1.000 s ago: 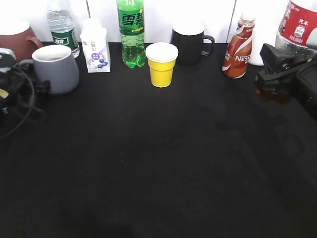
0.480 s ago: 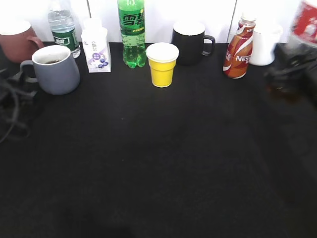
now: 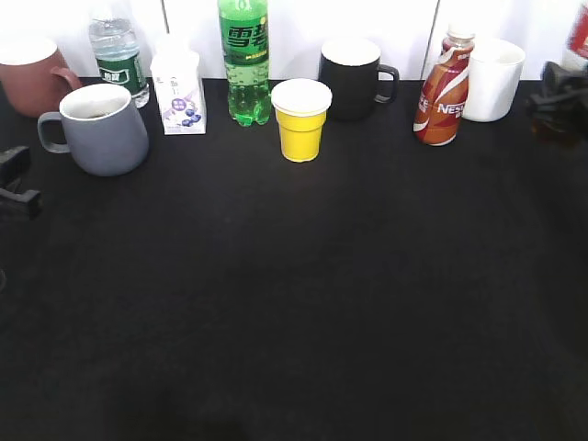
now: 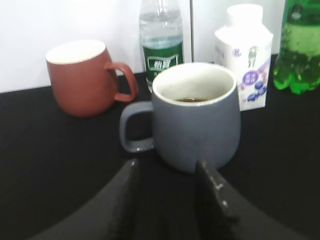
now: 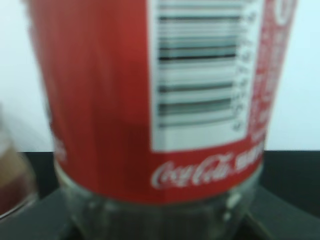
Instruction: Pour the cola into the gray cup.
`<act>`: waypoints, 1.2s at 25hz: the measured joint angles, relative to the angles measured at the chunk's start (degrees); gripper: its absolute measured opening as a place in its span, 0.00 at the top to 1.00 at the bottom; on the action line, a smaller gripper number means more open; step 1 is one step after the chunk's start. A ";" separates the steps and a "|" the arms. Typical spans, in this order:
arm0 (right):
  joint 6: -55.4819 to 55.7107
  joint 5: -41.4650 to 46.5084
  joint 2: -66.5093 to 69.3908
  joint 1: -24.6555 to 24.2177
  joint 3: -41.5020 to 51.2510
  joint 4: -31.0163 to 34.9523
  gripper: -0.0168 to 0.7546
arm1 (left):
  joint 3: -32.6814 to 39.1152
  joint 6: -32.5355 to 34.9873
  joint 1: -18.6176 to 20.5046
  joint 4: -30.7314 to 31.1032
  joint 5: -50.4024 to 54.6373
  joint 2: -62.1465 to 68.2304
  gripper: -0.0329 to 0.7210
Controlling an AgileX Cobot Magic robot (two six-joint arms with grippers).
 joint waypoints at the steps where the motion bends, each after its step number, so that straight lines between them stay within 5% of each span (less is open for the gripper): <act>1: 0.07 0.07 2.71 -0.70 -3.50 -1.05 0.48 | 0.00 -0.05 0.00 0.00 0.28 -0.08 0.58; 8: 1.71 -0.35 11.85 -1.23 -11.16 -6.57 0.48 | 0.00 -0.09 0.00 -0.07 0.52 -0.12 0.58; 11: 1.84 1.12 11.37 -1.23 -11.19 -5.95 0.29 | 0.00 -0.09 0.00 -0.07 0.52 -0.12 0.59; 13: 1.84 3.42 8.79 -1.23 -9.21 -3.77 0.20 | 0.00 -0.09 0.00 -0.07 0.52 -0.12 0.59; 20: 1.84 8.27 -4.29 -1.23 4.33 -2.76 0.20 | 0.00 -0.09 0.00 -0.07 1.43 -0.45 0.59; 23: 4.73 28.20 -16.88 -0.96 5.22 -8.78 0.21 | -3.06 -0.09 0.00 -1.93 15.78 -6.11 0.58; 26: 10.64 62.78 -32.10 3.50 5.22 -13.96 0.21 | -11.78 -0.09 0.00 -2.11 44.14 -10.64 0.57; 30: 7.18 110.24 -42.91 12.91 2.73 -4.49 0.21 | -21.15 -0.09 0.00 -1.47 84.65 -14.48 0.57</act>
